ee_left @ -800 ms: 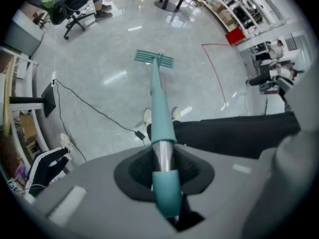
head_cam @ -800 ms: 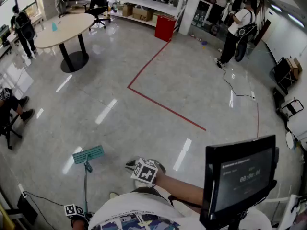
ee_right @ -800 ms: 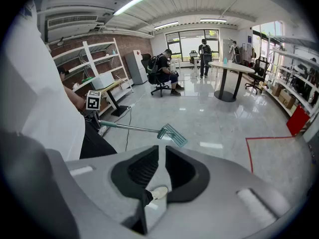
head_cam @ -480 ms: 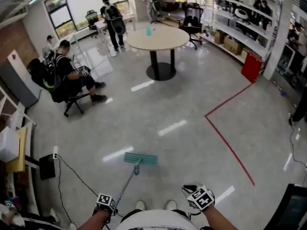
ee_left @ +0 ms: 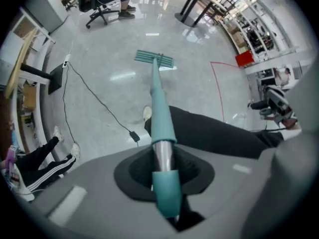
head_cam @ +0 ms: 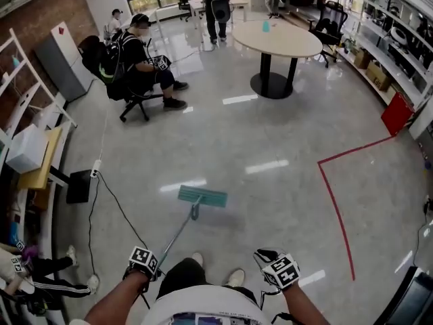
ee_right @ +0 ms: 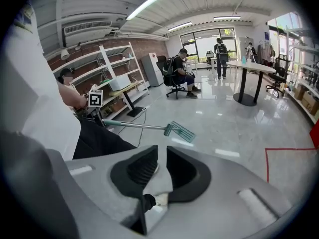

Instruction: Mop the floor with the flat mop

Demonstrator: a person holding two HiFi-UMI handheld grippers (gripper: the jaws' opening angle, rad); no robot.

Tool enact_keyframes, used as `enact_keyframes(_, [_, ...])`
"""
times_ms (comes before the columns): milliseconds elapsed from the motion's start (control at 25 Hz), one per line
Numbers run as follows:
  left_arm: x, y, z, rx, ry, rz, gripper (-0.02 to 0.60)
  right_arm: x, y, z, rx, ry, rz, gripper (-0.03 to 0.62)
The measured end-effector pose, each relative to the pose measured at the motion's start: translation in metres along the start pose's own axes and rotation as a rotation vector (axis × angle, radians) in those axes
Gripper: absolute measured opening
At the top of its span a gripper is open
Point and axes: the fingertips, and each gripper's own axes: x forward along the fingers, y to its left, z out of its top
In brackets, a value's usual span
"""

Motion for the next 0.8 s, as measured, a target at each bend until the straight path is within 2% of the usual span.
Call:
enact_keyframes(200, [0.012,0.011,0.005,-0.038,0.034,-0.013,0.083,0.017,-0.006,0.016,-0.022,0.036,0.009,0.090])
enact_keyframes(360, [0.027,0.025,0.032,-0.039,0.084,-0.035,0.083,0.032,-0.018,0.048,-0.016,0.047,-0.021,0.112])
enact_keyframes(560, [0.036,0.041,0.084,-0.022,0.122,-0.091,0.083,0.062,-0.024,0.104,-0.043,0.072,-0.041,0.112])
enact_keyframes(800, [0.043,0.050,0.161,0.018,0.095,-0.097,0.083,0.105,-0.033,0.179,-0.067,0.048,-0.061,0.113])
